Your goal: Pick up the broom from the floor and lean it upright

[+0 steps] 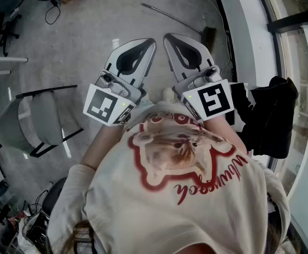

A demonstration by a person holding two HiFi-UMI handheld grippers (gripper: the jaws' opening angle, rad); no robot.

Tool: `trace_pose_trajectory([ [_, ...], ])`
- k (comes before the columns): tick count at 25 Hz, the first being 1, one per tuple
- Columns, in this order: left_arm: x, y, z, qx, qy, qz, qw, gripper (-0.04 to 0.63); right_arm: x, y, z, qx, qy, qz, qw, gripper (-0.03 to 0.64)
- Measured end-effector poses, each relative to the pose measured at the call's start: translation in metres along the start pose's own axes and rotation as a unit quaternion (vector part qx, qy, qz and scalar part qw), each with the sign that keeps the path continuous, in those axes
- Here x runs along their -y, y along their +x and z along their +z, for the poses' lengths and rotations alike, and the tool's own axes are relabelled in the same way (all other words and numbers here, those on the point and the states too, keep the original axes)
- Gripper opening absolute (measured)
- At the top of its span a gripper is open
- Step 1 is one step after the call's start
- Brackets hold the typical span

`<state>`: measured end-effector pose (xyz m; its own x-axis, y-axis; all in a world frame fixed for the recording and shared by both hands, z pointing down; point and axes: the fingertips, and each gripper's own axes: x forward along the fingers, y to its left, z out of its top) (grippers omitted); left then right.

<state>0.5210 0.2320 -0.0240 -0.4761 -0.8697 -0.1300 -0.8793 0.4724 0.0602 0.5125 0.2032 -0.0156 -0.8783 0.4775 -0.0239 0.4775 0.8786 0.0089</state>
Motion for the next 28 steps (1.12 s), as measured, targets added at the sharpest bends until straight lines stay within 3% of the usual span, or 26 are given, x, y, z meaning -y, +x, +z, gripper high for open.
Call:
trace_pose_trajectory([
  [28,-0.058,-0.036,0.009,0.011,0.001,-0.001,0.9999,0.021,-0.027,0.053,0.008,0.024,0.004,-0.024,0.999,0.025],
])
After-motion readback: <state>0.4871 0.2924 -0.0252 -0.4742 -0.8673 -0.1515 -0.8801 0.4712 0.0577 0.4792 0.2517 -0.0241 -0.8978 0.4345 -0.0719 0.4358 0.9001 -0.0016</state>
